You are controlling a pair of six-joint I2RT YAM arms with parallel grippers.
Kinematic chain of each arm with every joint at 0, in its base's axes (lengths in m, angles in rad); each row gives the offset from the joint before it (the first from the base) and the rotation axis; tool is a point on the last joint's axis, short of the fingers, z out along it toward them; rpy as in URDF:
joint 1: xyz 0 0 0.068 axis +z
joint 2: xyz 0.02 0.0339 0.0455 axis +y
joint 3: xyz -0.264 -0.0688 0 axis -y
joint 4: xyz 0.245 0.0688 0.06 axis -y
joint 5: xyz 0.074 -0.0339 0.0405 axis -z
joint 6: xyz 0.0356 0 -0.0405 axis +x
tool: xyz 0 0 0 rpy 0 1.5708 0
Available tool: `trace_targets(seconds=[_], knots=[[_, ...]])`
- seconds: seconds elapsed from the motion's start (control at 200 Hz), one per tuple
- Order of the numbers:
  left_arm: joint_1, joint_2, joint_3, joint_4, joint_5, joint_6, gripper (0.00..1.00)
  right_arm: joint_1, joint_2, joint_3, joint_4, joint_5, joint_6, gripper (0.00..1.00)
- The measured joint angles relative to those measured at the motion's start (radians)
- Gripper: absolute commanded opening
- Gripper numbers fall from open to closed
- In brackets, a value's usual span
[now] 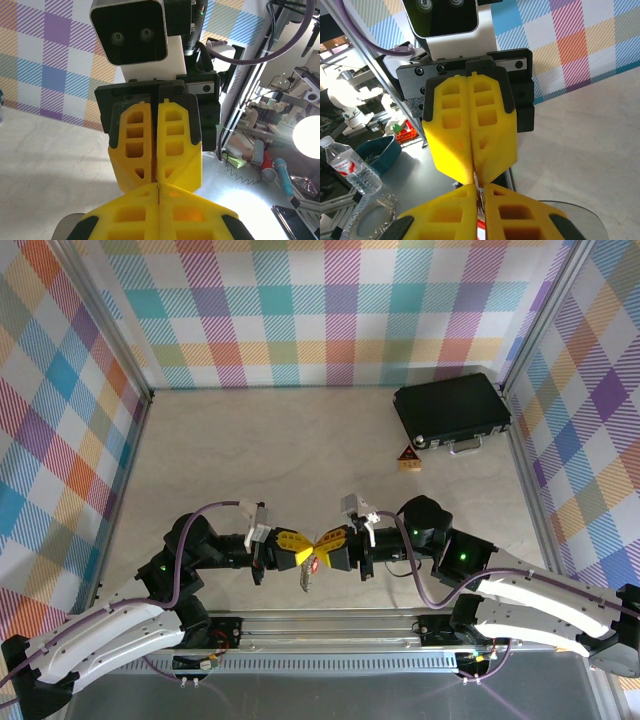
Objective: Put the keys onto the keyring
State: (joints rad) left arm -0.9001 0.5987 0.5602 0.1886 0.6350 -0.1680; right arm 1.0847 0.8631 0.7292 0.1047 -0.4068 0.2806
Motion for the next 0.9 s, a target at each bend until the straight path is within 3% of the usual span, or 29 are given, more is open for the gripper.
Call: trace_targets(seconds=[0.24, 0.485, 0.705, 0.9], knots=[[0.000, 0.000, 0.000, -0.016, -0.015, 0.006, 0.00, 0.000, -0.001, 0.000, -0.011, -0.005, -0.019, 0.00], [-0.001, 0.000, 0.070, -0.188, -0.105, 0.071, 0.30, 0.000, 0.008, 0.082, -0.232, 0.035, -0.144, 0.00], [-0.001, -0.005, 0.194, -0.345, -0.154, 0.111, 0.38, 0.002, 0.044, 0.254, -0.496, 0.097, -0.328, 0.00], [-0.001, 0.068, 0.298, -0.480, -0.125, 0.135, 0.41, 0.009, 0.134, 0.393, -0.676, 0.136, -0.469, 0.00]])
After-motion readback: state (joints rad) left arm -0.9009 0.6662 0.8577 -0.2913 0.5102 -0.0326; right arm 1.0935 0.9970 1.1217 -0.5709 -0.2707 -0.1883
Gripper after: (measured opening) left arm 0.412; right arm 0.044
